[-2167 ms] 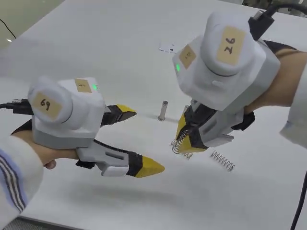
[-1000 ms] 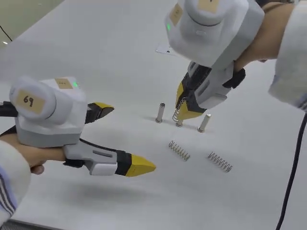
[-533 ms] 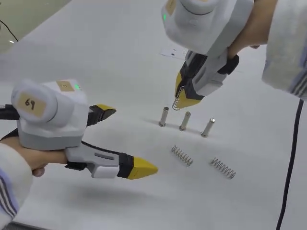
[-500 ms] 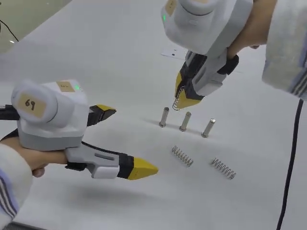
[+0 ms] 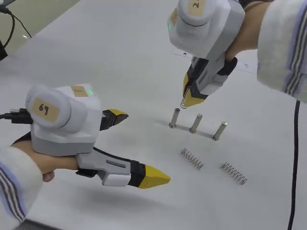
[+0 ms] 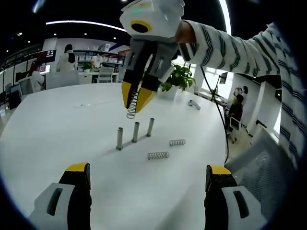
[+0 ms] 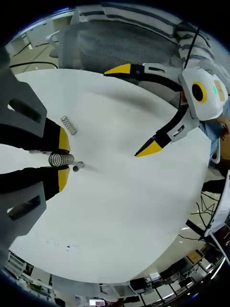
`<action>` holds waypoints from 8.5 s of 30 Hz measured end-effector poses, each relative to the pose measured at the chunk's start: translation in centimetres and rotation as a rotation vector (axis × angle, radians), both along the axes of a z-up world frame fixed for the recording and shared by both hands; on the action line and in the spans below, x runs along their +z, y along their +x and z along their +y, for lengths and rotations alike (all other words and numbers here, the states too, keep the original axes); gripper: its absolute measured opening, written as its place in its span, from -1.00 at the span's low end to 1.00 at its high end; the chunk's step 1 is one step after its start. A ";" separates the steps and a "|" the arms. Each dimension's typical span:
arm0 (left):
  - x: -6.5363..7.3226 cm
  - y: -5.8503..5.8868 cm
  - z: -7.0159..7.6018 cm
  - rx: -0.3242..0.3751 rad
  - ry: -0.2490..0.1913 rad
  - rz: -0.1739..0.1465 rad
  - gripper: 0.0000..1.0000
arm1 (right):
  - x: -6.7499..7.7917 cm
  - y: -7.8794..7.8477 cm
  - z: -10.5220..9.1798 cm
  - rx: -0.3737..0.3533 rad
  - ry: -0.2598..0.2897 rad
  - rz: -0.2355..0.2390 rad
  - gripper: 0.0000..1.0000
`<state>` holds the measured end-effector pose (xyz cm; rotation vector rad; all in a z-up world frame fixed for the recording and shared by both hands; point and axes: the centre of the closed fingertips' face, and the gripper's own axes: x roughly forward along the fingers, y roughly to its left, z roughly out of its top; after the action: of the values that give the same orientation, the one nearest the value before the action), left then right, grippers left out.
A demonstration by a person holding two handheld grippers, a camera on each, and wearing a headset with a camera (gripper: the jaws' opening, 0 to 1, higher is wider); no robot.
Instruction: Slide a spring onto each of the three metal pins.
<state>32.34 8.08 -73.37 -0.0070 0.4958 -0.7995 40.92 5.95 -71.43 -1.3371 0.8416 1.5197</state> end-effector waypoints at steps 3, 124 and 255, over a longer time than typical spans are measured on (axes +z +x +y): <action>-0.1 0.1 0.1 -0.002 0.004 0.006 0.96 | -0.7 0.4 0.4 -0.005 -0.005 -0.005 -0.84; 0.0 -0.1 4.2 0.025 0.113 0.046 0.83 | 1.3 -1.3 -4.7 -0.226 0.246 0.024 -0.44; -4.1 1.3 -4.6 -0.360 0.122 0.134 0.22 | -2.9 -7.8 -14.1 -1.040 0.783 0.098 0.99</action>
<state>33.62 3.47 -77.44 0.1461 0.6838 -1.1247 33.13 -8.12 -74.31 -0.1501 0.6961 0.8818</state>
